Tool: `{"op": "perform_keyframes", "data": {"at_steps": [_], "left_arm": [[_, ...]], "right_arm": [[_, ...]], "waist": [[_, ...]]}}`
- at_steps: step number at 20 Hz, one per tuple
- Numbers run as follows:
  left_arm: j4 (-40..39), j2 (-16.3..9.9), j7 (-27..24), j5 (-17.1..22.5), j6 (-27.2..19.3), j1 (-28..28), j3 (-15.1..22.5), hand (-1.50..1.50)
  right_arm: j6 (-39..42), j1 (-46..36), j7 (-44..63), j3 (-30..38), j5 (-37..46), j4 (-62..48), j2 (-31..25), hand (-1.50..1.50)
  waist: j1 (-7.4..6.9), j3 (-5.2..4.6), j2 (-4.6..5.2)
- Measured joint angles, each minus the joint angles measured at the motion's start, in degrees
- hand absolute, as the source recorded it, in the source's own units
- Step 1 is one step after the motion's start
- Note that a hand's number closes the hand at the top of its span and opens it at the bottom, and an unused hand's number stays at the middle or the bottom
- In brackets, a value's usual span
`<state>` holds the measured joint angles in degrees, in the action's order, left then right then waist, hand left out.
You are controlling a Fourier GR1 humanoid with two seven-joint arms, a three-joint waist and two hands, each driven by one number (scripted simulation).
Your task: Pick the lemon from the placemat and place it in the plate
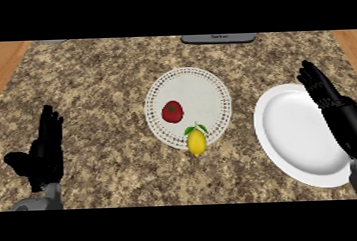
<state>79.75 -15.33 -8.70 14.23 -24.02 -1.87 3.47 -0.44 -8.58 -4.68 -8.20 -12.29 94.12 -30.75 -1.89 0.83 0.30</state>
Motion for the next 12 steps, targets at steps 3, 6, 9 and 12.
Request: {"op": "perform_keyframes", "data": {"at_steps": [3,6,9,12], "left_arm": [[0.57,-0.96,2.74,-1.59,0.29,0.16,1.71,0.0],[0.02,-2.28,6.18,-3.25,2.19,-0.17,4.83,0.0],[-0.83,-2.37,7.81,-3.59,3.57,0.08,6.65,0.0],[-0.88,-2.4,10.65,-3.69,4.53,-0.46,8.14,0.0]], "right_arm": [[0.49,-3.87,2.84,-4.08,-0.15,-1.14,4.56,1.5],[1.25,-8.0,6.43,-9.59,-1.88,-1.68,11.04,1.5],[1.46,-12.71,5.59,-12.52,11.42,-1.24,2.34,1.5],[-4.61,-12.54,3.51,-16.69,23.3,-2.83,1.98,1.5]], "waist": [[0.33,-0.42,-0.09],[-0.25,-0.62,0.07],[0.24,-1.52,-0.84],[0.7,-1.23,-0.6]]}}
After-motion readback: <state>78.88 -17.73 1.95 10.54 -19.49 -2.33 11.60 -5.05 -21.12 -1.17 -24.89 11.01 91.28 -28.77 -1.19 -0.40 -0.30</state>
